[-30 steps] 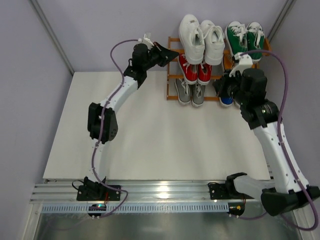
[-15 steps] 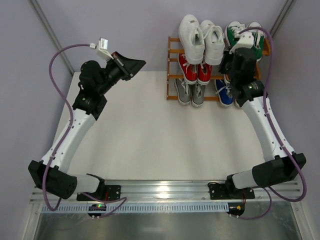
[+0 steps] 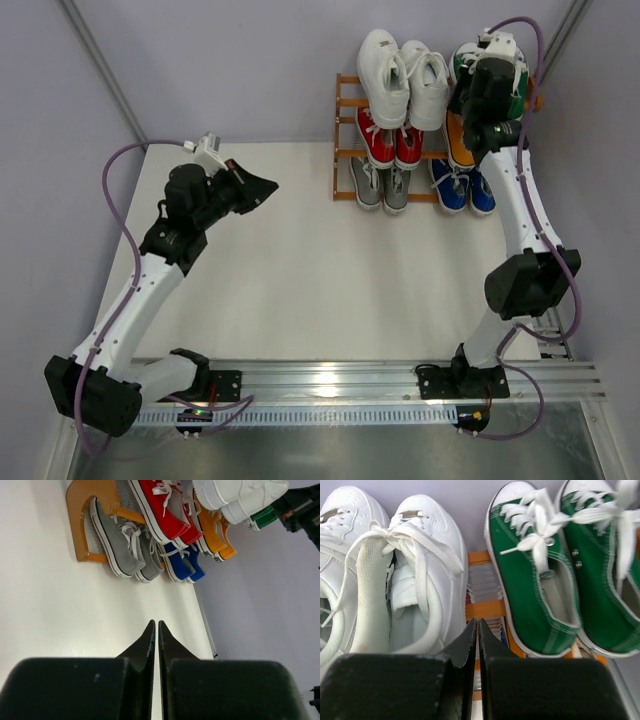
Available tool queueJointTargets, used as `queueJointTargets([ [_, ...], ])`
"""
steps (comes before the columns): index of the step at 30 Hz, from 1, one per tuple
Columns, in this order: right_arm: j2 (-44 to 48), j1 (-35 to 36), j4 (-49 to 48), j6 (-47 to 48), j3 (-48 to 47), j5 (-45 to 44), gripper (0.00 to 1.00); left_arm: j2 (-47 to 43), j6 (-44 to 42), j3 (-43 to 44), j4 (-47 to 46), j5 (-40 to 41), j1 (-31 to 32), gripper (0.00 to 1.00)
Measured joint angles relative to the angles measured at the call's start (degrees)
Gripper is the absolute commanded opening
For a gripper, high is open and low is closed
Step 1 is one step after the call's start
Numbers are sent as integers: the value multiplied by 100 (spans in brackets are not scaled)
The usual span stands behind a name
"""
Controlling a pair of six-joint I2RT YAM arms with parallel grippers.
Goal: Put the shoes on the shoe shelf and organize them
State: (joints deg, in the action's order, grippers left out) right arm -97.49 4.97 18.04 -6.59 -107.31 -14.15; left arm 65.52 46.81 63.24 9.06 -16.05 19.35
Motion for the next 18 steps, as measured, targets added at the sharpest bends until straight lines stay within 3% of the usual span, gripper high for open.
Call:
queueJointTargets([
  [5, -656, 0, 162, -22, -485, 476, 4, -481, -125, -26, 221, 125, -70, 0],
  [12, -702, -142, 223, -122, -516, 1502, 4, -811, -212, -122, 315, 254, -114, 0],
  [18, -702, -192, 282, -223, -605, 1869, 4, -791, -212, -160, 415, 262, -116, 0],
])
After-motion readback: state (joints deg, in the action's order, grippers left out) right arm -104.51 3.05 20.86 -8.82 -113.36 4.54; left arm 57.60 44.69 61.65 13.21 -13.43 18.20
